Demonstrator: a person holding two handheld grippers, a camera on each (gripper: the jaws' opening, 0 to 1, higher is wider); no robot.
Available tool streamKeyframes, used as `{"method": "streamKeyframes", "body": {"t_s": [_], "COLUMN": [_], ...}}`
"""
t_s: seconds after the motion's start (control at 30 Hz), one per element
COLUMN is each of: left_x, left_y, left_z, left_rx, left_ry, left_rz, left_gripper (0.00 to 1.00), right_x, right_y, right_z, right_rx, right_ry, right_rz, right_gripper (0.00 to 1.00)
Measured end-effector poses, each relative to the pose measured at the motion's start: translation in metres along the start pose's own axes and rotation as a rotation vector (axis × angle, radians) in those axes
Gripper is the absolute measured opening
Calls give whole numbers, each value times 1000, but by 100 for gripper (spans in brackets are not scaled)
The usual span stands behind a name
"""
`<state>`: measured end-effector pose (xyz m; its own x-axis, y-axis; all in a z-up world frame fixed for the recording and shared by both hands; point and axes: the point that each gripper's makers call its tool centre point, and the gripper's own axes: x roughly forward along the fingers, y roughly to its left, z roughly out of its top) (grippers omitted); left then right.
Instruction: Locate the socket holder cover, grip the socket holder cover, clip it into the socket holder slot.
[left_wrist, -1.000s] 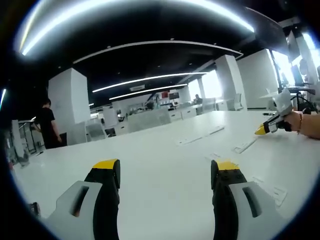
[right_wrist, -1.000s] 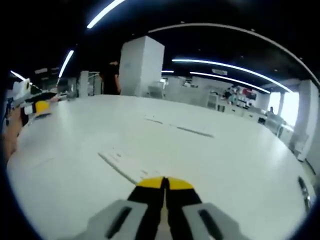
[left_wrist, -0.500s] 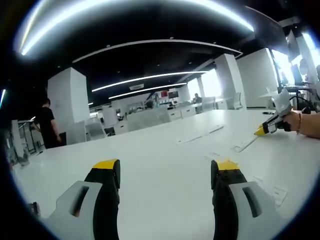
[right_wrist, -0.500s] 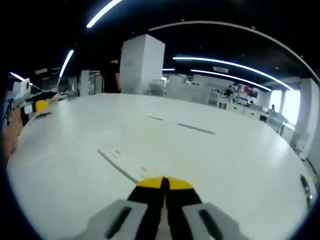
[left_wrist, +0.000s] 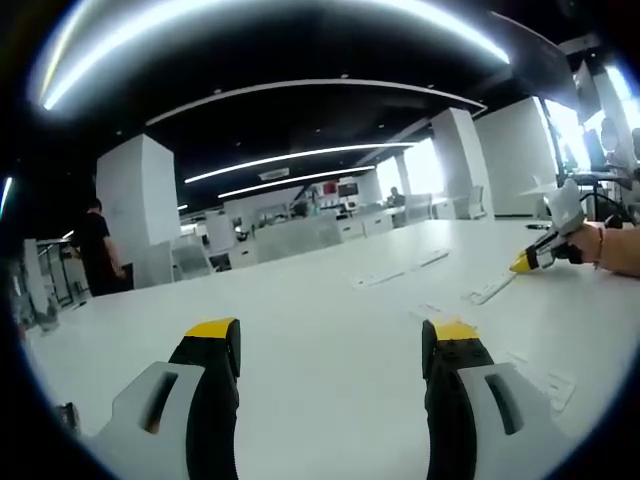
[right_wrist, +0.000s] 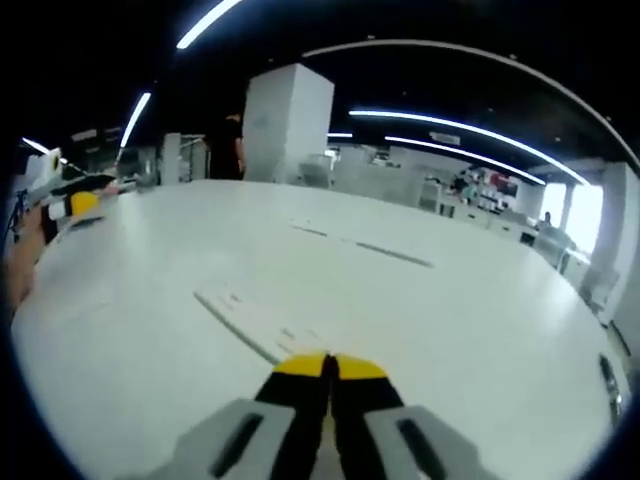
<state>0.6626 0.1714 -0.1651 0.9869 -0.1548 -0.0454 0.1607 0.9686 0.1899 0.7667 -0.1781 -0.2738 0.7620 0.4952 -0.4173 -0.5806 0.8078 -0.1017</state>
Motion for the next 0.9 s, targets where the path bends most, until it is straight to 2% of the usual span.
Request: {"method": "streamKeyframes", "body": {"t_s": [0.5, 0.9], "left_x": [2, 2], "left_y": [0, -1], "left_z": [-2, -4], "left_rx": [6, 9], "left_ry": [11, 16], "left_rz": [-1, 0], "left_gripper": [73, 73], "right_x": [4, -4], "right_y": [0, 11], "right_z": [1, -3], "right_rx": [-44, -76], "right_ry": [-5, -9], "right_rz": [-4, -8], "right_gripper": [4, 4]}}
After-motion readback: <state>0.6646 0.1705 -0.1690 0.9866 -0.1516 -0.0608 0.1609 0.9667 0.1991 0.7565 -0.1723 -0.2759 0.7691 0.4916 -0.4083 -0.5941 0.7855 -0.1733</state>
